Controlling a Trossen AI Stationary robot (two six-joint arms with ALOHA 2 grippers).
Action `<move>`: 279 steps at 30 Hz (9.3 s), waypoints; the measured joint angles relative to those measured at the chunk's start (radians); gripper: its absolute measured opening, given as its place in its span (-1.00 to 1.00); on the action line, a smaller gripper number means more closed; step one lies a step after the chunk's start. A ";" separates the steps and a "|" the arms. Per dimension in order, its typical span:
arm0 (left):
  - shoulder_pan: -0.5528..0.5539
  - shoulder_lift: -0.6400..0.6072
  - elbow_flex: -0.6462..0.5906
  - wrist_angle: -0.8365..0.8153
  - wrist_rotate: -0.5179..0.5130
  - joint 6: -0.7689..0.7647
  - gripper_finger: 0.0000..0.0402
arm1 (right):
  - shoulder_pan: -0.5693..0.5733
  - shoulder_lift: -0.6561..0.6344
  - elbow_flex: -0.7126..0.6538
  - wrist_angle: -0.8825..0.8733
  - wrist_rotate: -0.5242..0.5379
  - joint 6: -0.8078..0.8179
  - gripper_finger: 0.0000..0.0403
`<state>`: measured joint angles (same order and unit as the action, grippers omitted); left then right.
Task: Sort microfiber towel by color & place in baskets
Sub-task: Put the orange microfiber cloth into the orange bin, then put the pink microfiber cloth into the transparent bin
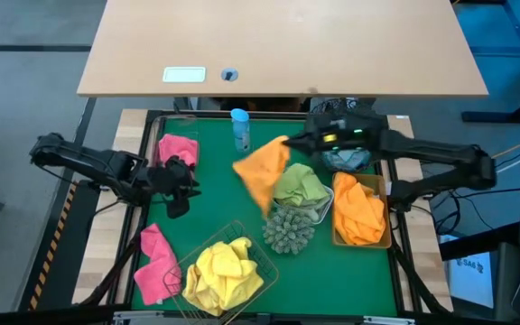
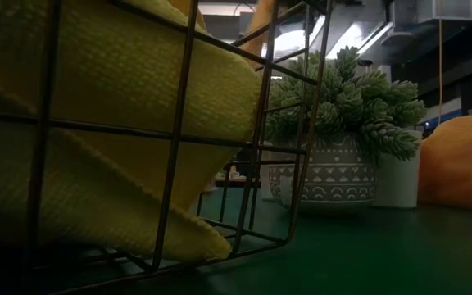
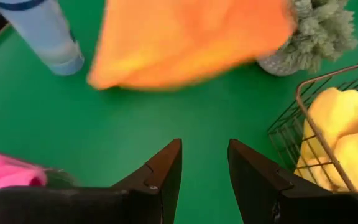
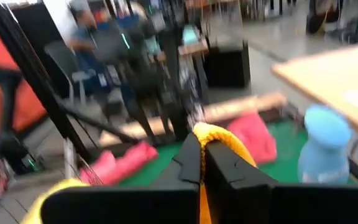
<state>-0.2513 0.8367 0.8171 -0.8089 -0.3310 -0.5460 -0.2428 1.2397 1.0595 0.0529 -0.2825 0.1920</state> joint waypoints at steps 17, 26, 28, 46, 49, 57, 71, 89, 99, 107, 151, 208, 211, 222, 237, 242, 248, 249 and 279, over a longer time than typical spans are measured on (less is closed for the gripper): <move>-0.019 0.001 -0.083 0.115 0.000 -0.001 -0.38 | 0.000 -0.489 0.000 -0.002 -0.168 0.368 -1.00; -0.019 0.001 -0.083 0.115 0.000 -0.002 -0.38 | 0.000 -0.656 0.000 -0.001 -0.304 0.574 -1.00; -0.019 0.001 -0.083 0.115 0.001 -0.002 -0.38 | 0.000 -0.691 0.001 -0.002 -0.347 0.614 -1.00; -0.019 0.001 -0.083 0.115 0.003 -0.141 -0.38 | 0.000 -0.823 0.000 -0.767 -0.133 0.304 -1.00; -0.019 0.001 -0.083 0.116 0.003 -0.160 -0.38 | 0.000 -0.823 0.000 -0.831 -0.064 0.248 -1.00; -0.019 0.001 -0.083 0.146 0.003 -0.160 -0.38 | 0.000 -0.824 -0.001 -1.039 -0.028 0.166 -1.00; -0.019 0.001 -0.083 0.161 0.002 -0.160 -0.38 | 0.000 -0.824 -0.267 -1.098 -0.200 0.254 -1.00; -0.019 0.001 -0.083 0.176 0.002 -0.184 -0.38 | 0.002 -0.760 -0.457 -1.222 -0.256 0.402 -1.00; -0.019 0.001 -0.083 0.176 0.002 -0.196 -0.38 | 0.002 -0.557 -0.457 -1.226 -0.161 0.392 -1.00; -0.019 0.001 -0.083 0.172 0.062 -0.238 -0.38 | 0.001 -0.340 -0.457 -1.230 -0.045 0.377 -1.00; -0.302 0.228 -0.083 -0.277 0.585 -0.875 -0.38 | 0.000 -0.168 -0.456 -1.180 -0.160 0.353 -0.31; -0.466 0.716 -0.026 -0.139 0.458 -0.991 -0.99 | 0.000 -0.234 -0.418 -1.245 -0.199 0.349 -0.34; -0.465 0.664 -0.005 -0.205 0.429 -1.011 -0.99 | 0.000 -0.257 -0.374 -1.260 -0.185 0.349 -0.34; -0.464 0.428 0.003 -0.291 0.328 -1.086 -1.00 | 0.000 -0.306 -0.206 -1.291 -0.173 0.349 -0.34; -0.464 0.190 0.005 -0.270 0.068 -1.105 -1.00 | 0.001 -0.322 -0.119 -1.457 -0.154 0.352 -0.34; -0.464 0.137 0.005 -0.238 0.001 -1.103 -1.00 | 0.001 -0.322 -0.111 -1.458 -0.145 0.352 -0.34; -0.460 0.068 0.075 -0.295 -0.097 -1.101 -1.00 | 0.001 -0.322 -0.042 -1.405 -0.145 0.352 -0.34; -0.455 0.059 0.096 -0.314 -0.134 -1.097 -1.00 | 0.001 -0.322 -0.028 -1.392 -0.145 0.352 -0.34; -0.047 -0.029 0.545 -0.620 -0.895 -0.608 -1.00 | 0.000 -0.318 0.062 -0.930 -0.148 0.191 -0.34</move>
<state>-0.2986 0.8076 1.3622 -1.4286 -1.2261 -1.1540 -0.2424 0.9215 1.1217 -0.8772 -0.4301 0.3834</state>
